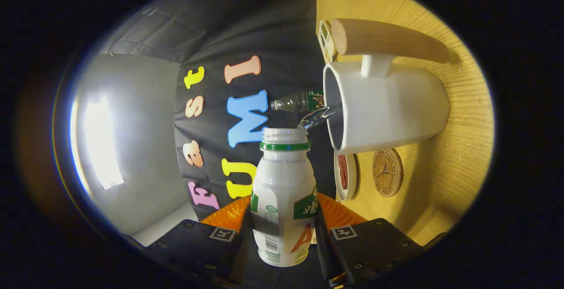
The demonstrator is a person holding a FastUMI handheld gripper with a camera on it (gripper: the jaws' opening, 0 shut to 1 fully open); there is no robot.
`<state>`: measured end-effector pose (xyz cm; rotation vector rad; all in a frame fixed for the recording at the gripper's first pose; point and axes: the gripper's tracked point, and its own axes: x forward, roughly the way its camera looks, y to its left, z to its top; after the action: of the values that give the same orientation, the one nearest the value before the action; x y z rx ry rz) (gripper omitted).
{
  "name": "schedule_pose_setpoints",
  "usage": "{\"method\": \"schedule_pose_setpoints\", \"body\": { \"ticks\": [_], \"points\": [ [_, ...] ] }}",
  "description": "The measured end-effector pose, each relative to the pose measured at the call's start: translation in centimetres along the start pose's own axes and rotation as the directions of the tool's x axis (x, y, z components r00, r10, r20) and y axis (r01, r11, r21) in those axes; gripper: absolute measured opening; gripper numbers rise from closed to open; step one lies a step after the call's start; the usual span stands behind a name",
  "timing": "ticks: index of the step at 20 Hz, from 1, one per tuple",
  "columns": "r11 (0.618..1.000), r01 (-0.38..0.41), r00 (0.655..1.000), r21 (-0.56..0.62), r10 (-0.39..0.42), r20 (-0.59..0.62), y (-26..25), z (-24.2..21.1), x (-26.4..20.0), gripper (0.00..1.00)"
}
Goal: Take the bottle from table, then pour the juice into the cup, finally place the bottle on the coaster
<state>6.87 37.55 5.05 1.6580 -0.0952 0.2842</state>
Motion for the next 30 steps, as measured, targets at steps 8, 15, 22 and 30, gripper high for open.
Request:
{"method": "schedule_pose_setpoints", "body": {
  "ticks": [8,15,22,30],
  "points": [
    [1.000,-0.022,1.000,0.010,0.022,-0.010,0.3,-0.5,0.3,0.64],
    [0.998,-0.045,0.999,0.037,0.045,-0.009,0.9,-0.7,0.5,0.64],
    [0.996,-0.066,0.998,0.064,0.066,-0.001,1.5,-0.7,0.5,0.64],
    [0.992,-0.092,0.996,0.086,0.092,0.009,2.0,-0.6,0.6,0.64]
  ]
}}
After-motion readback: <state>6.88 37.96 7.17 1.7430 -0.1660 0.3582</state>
